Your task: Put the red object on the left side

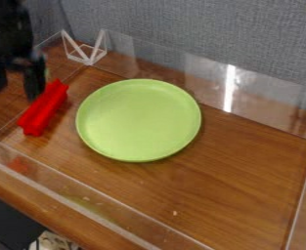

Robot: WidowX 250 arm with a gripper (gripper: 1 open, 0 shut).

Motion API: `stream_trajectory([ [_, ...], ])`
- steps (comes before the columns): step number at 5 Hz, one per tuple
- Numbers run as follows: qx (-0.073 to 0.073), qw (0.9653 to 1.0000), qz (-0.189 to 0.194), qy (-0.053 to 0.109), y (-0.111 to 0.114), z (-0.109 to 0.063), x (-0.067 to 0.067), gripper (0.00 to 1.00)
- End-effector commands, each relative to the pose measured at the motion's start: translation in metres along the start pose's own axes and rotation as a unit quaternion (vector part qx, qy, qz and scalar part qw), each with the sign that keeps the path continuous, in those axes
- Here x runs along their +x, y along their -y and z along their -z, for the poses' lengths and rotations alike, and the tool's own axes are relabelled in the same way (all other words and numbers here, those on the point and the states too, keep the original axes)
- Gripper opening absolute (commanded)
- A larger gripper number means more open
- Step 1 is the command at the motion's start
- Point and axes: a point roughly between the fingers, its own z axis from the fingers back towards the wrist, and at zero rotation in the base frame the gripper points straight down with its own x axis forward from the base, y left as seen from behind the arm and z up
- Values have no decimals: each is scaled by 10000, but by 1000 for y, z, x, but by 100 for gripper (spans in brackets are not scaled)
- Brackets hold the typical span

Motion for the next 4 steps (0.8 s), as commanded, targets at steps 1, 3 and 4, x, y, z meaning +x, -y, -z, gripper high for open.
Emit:
stream_trajectory([
  [1,-42,9991,41,413,-4,-36,23,100],
  [3,-550,9968,471,340,7,-24,46,100],
  [4,-683,9928,942,273,12,-18,54,100],
])
